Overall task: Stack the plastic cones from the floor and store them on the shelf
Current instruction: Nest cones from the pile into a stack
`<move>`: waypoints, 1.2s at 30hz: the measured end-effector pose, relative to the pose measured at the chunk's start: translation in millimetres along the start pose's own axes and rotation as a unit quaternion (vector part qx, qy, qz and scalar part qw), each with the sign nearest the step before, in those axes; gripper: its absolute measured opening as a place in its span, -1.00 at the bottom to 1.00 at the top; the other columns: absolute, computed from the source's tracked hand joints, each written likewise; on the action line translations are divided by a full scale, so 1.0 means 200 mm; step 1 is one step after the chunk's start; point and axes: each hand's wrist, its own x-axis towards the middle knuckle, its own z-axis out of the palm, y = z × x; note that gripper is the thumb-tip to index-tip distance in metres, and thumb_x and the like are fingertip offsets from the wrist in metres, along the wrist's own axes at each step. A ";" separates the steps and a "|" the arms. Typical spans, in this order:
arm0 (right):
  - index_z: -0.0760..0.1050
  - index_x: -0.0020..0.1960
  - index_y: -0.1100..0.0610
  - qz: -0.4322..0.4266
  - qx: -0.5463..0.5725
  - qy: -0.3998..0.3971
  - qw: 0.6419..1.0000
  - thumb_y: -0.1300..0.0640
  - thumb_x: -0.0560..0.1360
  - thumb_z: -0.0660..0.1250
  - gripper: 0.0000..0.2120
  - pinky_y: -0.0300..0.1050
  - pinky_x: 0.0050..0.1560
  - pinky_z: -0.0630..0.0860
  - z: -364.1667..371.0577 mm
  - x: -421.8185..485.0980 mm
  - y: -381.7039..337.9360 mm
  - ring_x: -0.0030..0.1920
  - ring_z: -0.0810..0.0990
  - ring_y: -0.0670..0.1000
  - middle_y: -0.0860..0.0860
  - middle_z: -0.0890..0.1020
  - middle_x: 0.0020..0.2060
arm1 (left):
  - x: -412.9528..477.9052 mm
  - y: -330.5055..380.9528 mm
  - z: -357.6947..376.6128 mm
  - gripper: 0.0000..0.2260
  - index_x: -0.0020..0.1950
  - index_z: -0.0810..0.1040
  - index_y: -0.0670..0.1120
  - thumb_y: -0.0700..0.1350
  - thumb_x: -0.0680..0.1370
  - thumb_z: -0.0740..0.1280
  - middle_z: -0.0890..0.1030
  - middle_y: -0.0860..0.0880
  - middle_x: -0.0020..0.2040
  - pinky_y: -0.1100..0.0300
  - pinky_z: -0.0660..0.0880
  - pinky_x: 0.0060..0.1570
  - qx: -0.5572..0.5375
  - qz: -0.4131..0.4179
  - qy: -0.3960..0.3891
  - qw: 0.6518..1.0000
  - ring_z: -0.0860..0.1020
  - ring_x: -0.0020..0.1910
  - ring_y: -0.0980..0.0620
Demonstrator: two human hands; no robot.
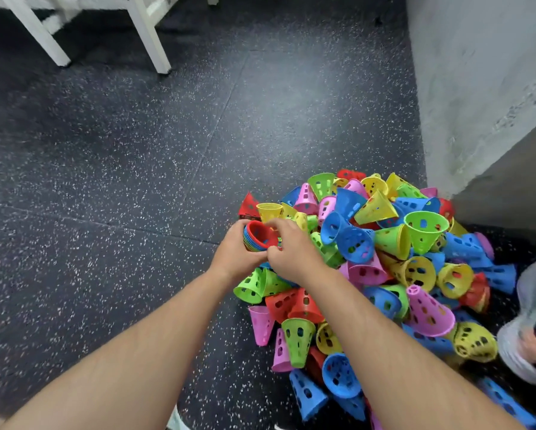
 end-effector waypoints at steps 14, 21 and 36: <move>0.42 0.41 0.14 0.005 -0.062 -0.056 0.997 0.31 0.51 0.20 -0.53 -0.04 0.35 0.38 -0.15 0.10 -0.08 0.32 0.48 0.10 0.11 0.53 0.31 | 0.12 0.08 -0.07 -0.49 0.16 0.49 -0.02 -0.16 0.32 0.65 0.58 0.15 -0.03 0.51 0.40 -0.17 0.017 -0.037 -0.070 0.997 0.54 -0.16 0.39; 0.52 0.30 0.17 -0.037 -0.114 0.022 0.993 0.35 0.47 0.22 -0.59 0.09 0.24 0.43 -0.15 0.18 0.00 0.23 0.47 0.18 0.16 0.58 0.16 | 0.23 0.05 0.03 -0.53 0.10 0.47 0.04 -0.12 0.29 0.59 0.61 0.07 -0.01 0.23 0.54 0.00 0.000 -0.016 -0.012 1.000 0.60 -0.05 0.17; 0.52 0.00 0.21 0.022 -0.217 0.134 0.967 0.15 0.45 0.31 -0.83 0.09 0.06 0.41 0.09 -0.04 0.12 0.06 0.45 0.20 0.15 0.56 -0.03 | 0.00 -0.17 0.10 -0.51 0.11 0.51 0.06 0.03 0.28 0.63 0.62 0.09 0.03 0.19 0.54 0.05 -0.020 -0.013 0.014 1.000 0.60 0.01 0.18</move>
